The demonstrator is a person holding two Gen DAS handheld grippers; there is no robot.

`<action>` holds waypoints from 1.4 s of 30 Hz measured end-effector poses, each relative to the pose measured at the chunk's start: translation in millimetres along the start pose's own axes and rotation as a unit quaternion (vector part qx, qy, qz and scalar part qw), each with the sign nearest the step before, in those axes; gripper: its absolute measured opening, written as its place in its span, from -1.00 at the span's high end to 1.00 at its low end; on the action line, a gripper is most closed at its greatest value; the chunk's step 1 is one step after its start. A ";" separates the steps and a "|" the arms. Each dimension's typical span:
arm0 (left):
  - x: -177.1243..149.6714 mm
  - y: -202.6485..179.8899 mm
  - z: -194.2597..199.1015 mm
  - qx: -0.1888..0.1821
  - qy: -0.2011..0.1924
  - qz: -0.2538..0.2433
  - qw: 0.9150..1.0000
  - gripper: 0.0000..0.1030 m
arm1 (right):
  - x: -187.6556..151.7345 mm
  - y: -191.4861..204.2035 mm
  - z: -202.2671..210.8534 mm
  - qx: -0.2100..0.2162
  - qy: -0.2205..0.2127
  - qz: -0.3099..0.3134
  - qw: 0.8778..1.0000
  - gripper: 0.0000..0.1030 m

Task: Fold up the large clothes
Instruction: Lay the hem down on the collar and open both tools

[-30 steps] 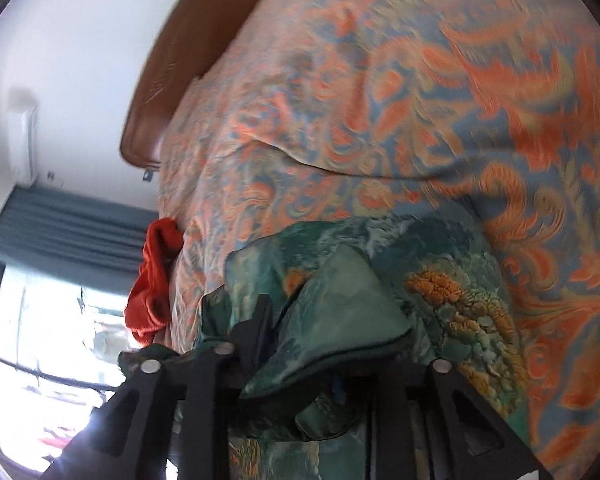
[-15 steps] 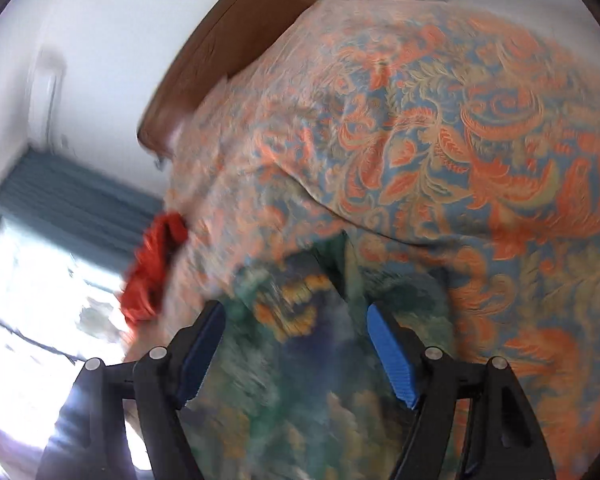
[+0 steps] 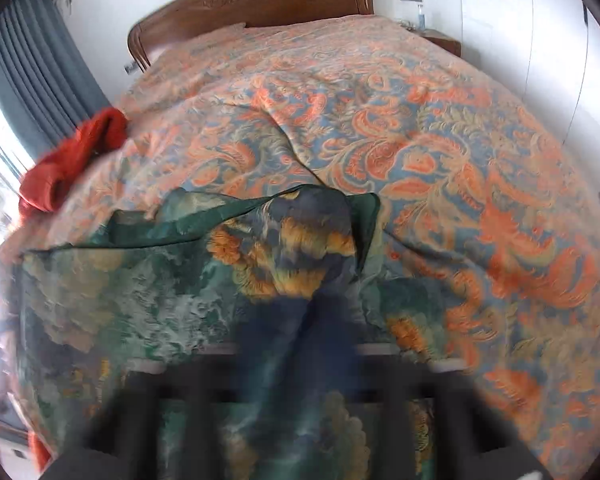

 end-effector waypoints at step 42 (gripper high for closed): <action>-14.1 12.7 -20.5 0.046 -0.043 0.000 0.998 -0.41 | -3.2 -10.2 -20.1 0.000 0.015 -0.038 0.999 -0.28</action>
Point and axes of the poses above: each gripper's, at about its wrist camera, not at the fingertips, and z roughly against the way its jaws point, y to its left, x to its top, the point moved 6 cm from there along -z, roughly the way its jaws point, and after that the axes turned 13 degrees about y, right-handed, at the moved point
